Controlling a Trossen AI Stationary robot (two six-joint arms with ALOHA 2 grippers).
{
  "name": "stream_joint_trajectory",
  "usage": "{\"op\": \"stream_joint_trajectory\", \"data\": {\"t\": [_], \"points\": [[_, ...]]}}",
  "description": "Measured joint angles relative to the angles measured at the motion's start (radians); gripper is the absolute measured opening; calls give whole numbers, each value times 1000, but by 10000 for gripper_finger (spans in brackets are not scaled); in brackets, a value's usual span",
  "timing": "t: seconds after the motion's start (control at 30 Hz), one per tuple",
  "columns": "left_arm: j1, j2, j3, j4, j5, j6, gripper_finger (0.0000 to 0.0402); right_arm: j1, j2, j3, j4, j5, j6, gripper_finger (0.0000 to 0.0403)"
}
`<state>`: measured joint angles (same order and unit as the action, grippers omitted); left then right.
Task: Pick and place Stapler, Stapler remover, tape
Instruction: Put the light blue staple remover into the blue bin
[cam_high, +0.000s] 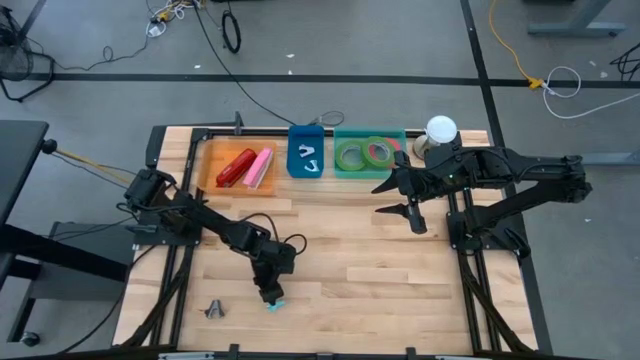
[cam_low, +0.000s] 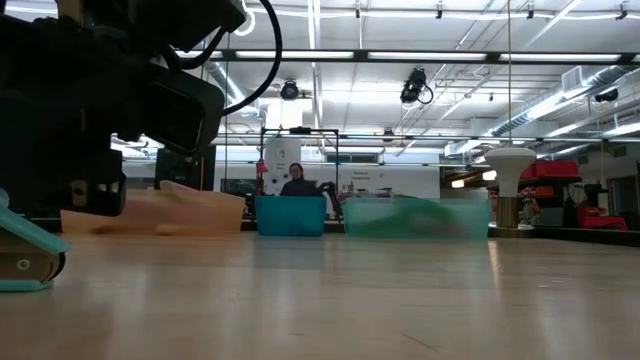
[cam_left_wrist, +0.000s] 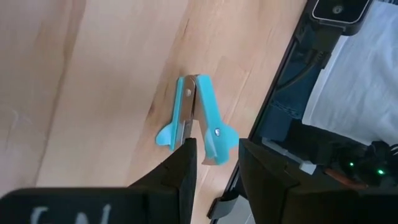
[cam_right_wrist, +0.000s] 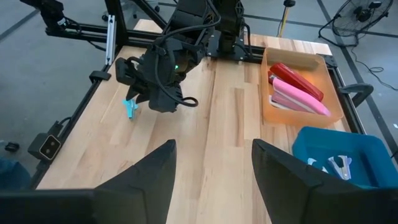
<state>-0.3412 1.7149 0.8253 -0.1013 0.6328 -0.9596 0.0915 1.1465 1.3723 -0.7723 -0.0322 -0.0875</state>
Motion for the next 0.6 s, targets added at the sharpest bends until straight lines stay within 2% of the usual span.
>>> {"op": "stream_joint_trajectory", "data": {"t": [0.6], "points": [[0, 27, 0, 3, -4, -23, 120, 0, 1, 0, -5, 50, 0, 210]]}}
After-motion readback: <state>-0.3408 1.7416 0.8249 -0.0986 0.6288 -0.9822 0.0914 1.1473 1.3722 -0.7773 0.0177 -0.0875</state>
